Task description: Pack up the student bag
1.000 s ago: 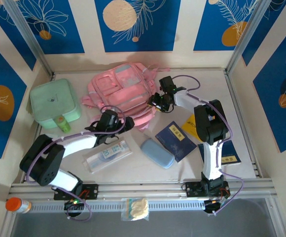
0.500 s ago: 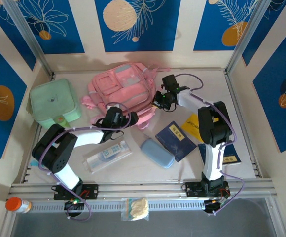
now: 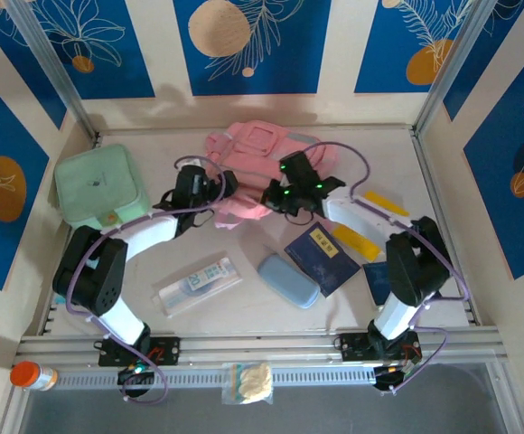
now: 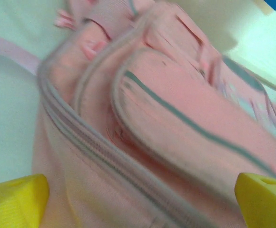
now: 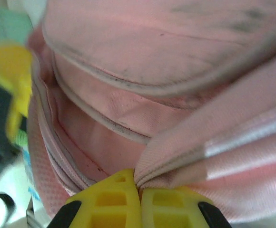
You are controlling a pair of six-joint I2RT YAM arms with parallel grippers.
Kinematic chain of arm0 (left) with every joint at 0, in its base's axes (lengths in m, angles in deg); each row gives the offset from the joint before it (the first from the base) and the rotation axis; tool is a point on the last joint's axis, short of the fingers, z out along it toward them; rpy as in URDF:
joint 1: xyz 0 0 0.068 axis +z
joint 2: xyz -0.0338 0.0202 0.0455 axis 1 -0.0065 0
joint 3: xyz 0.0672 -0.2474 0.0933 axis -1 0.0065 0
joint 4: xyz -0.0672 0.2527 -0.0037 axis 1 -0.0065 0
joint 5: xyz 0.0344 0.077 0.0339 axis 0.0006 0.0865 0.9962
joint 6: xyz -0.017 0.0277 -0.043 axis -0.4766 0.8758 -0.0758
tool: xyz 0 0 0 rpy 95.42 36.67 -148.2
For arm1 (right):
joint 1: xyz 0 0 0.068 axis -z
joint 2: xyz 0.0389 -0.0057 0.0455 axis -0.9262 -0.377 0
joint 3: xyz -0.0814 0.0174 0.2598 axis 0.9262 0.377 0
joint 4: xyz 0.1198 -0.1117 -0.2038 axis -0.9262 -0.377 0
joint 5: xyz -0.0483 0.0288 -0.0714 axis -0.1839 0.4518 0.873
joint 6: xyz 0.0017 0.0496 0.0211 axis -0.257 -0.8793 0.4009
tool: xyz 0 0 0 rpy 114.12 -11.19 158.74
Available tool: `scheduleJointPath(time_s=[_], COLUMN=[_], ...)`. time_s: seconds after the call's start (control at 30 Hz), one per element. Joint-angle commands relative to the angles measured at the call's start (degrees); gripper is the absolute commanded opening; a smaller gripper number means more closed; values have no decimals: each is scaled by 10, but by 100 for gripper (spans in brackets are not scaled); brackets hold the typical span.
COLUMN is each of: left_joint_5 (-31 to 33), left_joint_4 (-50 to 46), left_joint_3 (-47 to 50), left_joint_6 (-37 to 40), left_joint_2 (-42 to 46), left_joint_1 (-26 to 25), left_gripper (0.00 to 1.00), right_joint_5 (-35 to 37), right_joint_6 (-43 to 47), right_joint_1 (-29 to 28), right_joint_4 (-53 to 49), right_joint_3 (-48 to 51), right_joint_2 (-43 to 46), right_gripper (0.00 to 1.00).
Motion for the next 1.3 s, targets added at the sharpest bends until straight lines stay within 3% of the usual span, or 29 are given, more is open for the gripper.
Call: scheduleJointPath(time_s=[0.0,0.03,0.1,0.2,0.33,0.43,0.63,0.83,1.03,1.17,1.27], left_joint_5=[-18,-15,9,8,-42,-87,-93,-60,-57,-25,-10], left_joint_4=[-50,-64,-107,-149,-178,-199,-196,-141,-78,-86,-120], left_joint_3=[-30,-36,-45,-48,-35,-16,28,63,51,30,9], left_joint_6=[26,30,38,53,48,21,-21,-82,-106,-71,-62], left_joint_2=[7,11,29,55,93,119,149,131,57,14,-13], left_joint_1=[38,45,62,78,77,62,-57,-171,-209,-206,-183], left_gripper=[100,99,99,99,99,99,99,99,100,100,100], right_joint_5=[-41,-16,28,34,37,11,-71,-79,-121,-119,-122], right_joint_6=[-35,-31,-31,-36,-12,13,46,77,79,85,87], right_joint_1=[-44,-59,-80,-80,-58,-5,131,207,234,240,241], right_joint_4=[74,68,49,81,54,-5,-20,-42,-3,-10,-3], right_joint_3=[-54,-70,-91,-55,-4,18,61,36,-14,-67,-84], right_joint_2=[-64,-72,-77,-40,31,55,57,-4,-96,-152,-170], right_gripper=[0,7,30,50,60,65,76,79,80,70,46])
